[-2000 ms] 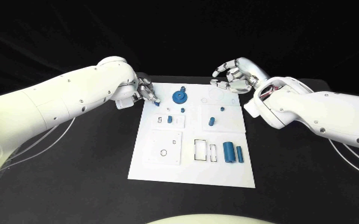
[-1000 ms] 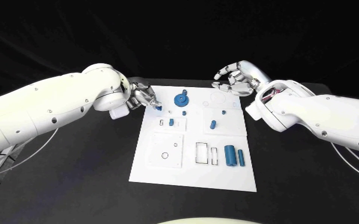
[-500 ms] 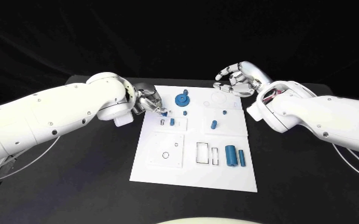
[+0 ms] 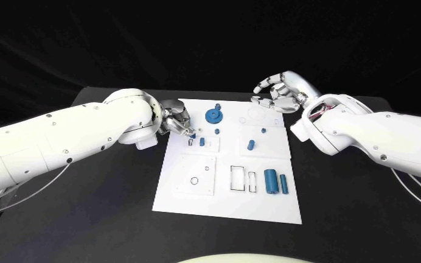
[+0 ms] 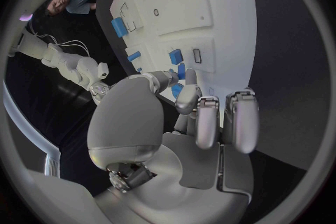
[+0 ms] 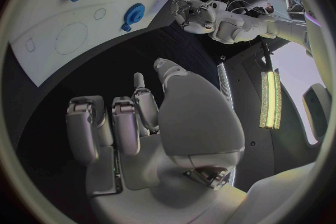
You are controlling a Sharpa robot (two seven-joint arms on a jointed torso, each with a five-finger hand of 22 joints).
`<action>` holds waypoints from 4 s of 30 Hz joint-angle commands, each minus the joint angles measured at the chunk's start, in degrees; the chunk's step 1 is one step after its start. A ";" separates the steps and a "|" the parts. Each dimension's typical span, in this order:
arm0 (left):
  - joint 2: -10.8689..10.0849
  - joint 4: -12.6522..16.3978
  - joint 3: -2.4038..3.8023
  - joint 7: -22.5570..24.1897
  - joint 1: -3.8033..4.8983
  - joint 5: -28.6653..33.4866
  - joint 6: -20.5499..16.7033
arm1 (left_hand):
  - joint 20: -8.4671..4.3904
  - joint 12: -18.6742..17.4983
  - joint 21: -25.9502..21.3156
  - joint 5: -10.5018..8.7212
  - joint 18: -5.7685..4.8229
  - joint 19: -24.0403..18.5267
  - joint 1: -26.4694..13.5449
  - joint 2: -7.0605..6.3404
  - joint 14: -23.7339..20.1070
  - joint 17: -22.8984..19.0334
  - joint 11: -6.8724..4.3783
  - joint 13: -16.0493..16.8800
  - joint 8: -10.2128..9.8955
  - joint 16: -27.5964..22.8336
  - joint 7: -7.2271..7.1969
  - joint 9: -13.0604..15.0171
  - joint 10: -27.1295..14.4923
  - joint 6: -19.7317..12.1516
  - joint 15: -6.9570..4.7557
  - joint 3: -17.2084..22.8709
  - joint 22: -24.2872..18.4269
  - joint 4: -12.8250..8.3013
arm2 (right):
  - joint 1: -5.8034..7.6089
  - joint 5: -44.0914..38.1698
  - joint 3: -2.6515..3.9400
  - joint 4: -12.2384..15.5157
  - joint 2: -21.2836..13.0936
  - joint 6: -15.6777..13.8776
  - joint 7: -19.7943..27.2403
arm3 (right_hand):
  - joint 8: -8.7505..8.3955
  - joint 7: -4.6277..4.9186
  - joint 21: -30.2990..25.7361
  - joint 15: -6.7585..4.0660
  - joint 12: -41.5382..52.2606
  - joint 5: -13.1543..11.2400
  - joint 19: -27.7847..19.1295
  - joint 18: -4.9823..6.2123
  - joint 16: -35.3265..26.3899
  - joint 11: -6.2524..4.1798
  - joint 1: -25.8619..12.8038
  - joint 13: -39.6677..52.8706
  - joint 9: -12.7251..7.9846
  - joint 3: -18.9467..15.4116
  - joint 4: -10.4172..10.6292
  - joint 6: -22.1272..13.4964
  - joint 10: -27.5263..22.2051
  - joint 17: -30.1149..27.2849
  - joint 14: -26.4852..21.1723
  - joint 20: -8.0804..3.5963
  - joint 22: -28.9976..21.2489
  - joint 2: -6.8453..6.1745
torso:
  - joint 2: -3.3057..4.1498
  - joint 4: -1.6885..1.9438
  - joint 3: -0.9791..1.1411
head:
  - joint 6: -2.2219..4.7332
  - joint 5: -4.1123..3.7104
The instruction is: Assemble the parts on the task board
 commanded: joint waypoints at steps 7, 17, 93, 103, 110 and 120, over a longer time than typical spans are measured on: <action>0.64 -0.37 -0.22 -1.76 -0.43 -3.00 1.55 | -0.39 0.31 0.24 0.75 -1.03 1.04 -0.01 -0.18 5.95 15.06 0.06 0.03 -0.35 0.20 -0.60 0.13 0.41 1.21 -0.46 10.93 7.02 -11.24 | -0.06 -0.34 0.00 0.13 -0.01 0.30 0.57 | 0.27 -0.16 -0.23 -0.43 -0.23 0.28 3.63 0.16 -0.40 -0.21 -0.59 2.30 -0.05 0.41 -0.07 0.22 -0.24 13.09 5.41 -0.49 12.55 0.07 | -0.02 -0.08 0.01 | -0.24 0.16; 1.00 -0.68 -0.37 -2.17 -0.71 -3.70 2.47 | -0.43 0.36 0.25 1.21 -1.03 1.04 -0.07 -0.29 5.95 15.06 0.03 0.13 -0.41 0.20 -0.64 0.18 0.52 1.35 -0.50 10.92 7.04 -11.32 | -0.06 -0.32 0.00 0.21 -0.08 0.29 0.62 | 0.27 -0.16 -0.23 -0.43 -0.23 0.28 3.63 0.16 -0.40 -0.21 -0.59 2.30 -0.05 0.41 -0.07 0.22 -0.24 13.09 5.41 -0.49 12.55 0.07 | -0.08 0.01 0.00 | -0.45 0.06; 2.64 -2.26 -0.95 -4.38 -0.95 -0.70 5.41 | -1.00 1.09 0.50 3.93 -1.21 1.50 -4.39 -0.60 5.95 15.06 -1.20 1.79 0.23 0.20 -2.30 2.70 2.55 2.94 -1.41 5.46 7.75 -8.52 | -0.16 -0.41 0.01 0.34 -0.19 0.20 0.74 | 0.32 -0.17 -0.29 -0.46 -0.26 0.39 3.61 0.18 -0.40 -0.23 -0.74 2.27 -0.10 0.60 -0.13 0.17 -0.25 13.11 5.42 -0.51 12.52 0.05 | 0.02 -0.03 0.00 | -1.14 -0.19; 3.00 -3.02 -0.99 -4.87 -0.96 -0.13 4.63 | -1.32 1.09 0.48 3.35 -1.23 1.58 -6.57 -0.44 5.95 15.06 -1.57 2.05 -0.07 0.20 -2.79 3.29 2.62 3.21 -1.76 2.88 7.81 -6.13 | -0.16 -0.41 0.01 0.43 -0.27 0.16 0.76 | 0.33 -0.17 -0.35 -0.46 -0.33 0.40 3.57 0.19 -0.42 -0.23 -0.78 2.19 -0.12 0.66 -0.14 0.15 -0.32 13.05 5.40 -0.52 12.48 0.02 | -0.01 -0.03 -0.02 | -1.17 -0.28; 3.06 -3.78 -1.03 -5.27 -0.98 0.09 4.39 | -1.42 1.02 0.45 2.46 -1.25 1.63 -10.39 -0.74 5.95 15.06 -1.58 2.18 -0.75 0.20 -2.84 3.44 2.47 4.02 -1.80 -1.62 7.85 -1.89 | -0.16 -0.41 0.01 0.42 -0.31 0.13 0.78 | 0.33 -0.16 -0.41 -0.46 -0.41 0.38 3.53 0.21 -0.45 -0.22 -0.85 2.11 -0.14 0.67 -0.12 0.12 -0.40 12.99 5.38 -0.53 12.43 -0.01 | -0.04 0.01 -0.02 | -1.07 -0.31; 2.64 -4.16 -1.04 -5.49 -0.98 0.23 4.00 | -1.46 1.08 0.43 2.55 -1.27 1.72 -11.14 -1.59 5.95 15.06 -1.62 2.68 -1.95 0.20 -2.89 3.81 2.40 4.71 -1.89 -8.71 7.95 2.19 | -0.16 -0.41 0.01 0.40 -0.42 -0.02 0.82 | 0.31 -0.14 -0.52 -0.46 -0.44 0.36 3.46 0.24 -0.47 -0.20 -0.96 2.08 -0.16 0.65 -0.08 0.06 -0.43 12.93 5.37 -0.53 12.36 -0.05 | -0.04 0.00 -0.03 | -1.05 -0.34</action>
